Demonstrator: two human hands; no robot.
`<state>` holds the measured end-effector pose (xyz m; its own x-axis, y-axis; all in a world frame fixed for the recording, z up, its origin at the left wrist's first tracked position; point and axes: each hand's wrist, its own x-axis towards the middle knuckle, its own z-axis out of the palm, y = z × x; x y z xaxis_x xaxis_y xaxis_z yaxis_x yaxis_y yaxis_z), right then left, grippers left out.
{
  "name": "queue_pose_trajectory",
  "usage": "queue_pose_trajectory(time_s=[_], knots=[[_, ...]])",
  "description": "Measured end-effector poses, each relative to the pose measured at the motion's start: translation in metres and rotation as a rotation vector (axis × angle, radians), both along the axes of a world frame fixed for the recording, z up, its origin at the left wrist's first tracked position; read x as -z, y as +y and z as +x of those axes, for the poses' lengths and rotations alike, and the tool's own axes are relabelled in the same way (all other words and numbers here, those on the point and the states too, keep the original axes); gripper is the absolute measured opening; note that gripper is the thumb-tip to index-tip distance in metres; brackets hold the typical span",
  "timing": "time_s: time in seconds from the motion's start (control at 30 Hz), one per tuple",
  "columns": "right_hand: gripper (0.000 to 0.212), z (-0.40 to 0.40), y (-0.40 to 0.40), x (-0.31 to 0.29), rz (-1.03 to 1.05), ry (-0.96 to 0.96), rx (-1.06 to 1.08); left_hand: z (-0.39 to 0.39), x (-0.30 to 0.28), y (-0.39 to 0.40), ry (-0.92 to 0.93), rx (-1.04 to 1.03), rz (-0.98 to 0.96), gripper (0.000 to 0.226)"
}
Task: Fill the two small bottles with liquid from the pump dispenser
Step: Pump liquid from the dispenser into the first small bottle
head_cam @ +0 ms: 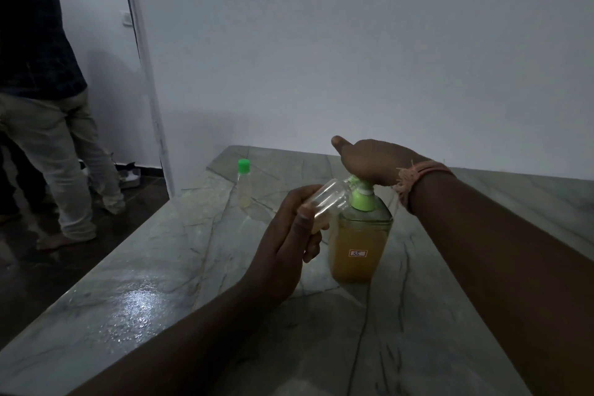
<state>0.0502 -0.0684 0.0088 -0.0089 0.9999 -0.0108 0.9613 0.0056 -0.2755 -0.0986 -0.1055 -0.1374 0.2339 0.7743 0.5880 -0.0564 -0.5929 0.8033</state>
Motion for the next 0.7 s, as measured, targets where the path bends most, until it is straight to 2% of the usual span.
queue_pose_trajectory(time_s=[0.1, 0.27, 0.43, 0.57, 0.67, 0.7], knots=[[0.044, 0.000, -0.001, 0.008, 0.009, 0.001, 0.032, 0.000, 0.002, 0.002, 0.003, -0.011, 0.004, 0.048], [0.048, -0.004, -0.001, 0.005, -0.023, 0.128, 0.086, 0.001, 0.002, 0.001, -0.012, -0.002, -0.009, 0.047], [0.048, -0.003, 0.001, 0.002, 0.010, 0.118, 0.076, 0.000, 0.001, -0.001, -0.007, 0.001, 0.001, 0.052], [0.049, -0.005, -0.001, 0.009, 0.004, 0.208, 0.158, 0.000, 0.001, -0.001, -0.007, -0.009, -0.014, 0.049], [0.036, -0.004, 0.000, 0.008, -0.008, 0.210, 0.127, 0.000, 0.001, -0.002, -0.005, -0.002, -0.023, 0.048], [0.038, -0.004, -0.001, 0.005, -0.001, 0.200, 0.120, 0.000, 0.000, -0.003, -0.007, -0.001, -0.022, 0.048]])
